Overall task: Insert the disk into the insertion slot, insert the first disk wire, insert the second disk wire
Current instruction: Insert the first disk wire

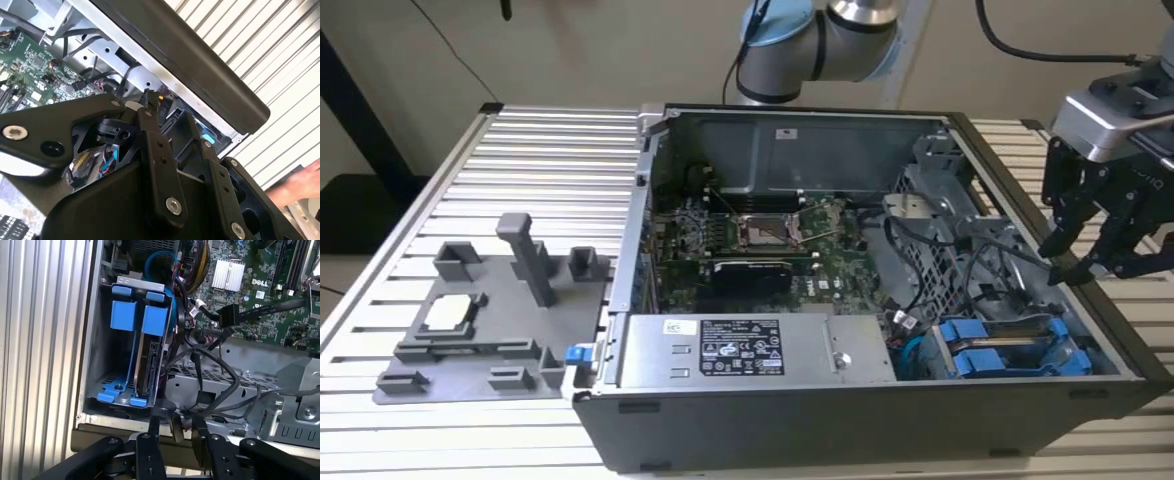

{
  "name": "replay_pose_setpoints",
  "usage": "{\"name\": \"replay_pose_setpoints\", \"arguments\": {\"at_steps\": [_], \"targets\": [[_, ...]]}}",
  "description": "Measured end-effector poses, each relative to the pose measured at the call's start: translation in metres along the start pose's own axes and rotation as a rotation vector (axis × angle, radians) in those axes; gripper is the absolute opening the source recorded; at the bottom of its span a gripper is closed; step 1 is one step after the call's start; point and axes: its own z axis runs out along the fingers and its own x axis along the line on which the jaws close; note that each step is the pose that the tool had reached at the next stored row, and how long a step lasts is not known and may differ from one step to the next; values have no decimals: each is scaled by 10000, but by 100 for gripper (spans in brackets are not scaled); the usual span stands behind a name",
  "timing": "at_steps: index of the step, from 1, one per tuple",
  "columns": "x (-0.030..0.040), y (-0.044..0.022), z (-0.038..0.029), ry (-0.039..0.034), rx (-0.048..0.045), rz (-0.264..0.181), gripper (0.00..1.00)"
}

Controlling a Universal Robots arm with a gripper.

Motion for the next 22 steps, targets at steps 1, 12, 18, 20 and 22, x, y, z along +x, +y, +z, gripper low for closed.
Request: {"name": "replay_pose_setpoints", "arguments": {"at_steps": [1,12,18,20,22], "targets": [[-12,-5,5,1,0,-10,39],[-32,-38,39,375,-401,-136,39],[-37,-44,40,377,-403,-168,39],[-41,-47,41,375,-402,-207,39],[-42,-53,41,371,-402,-270,39]]}}
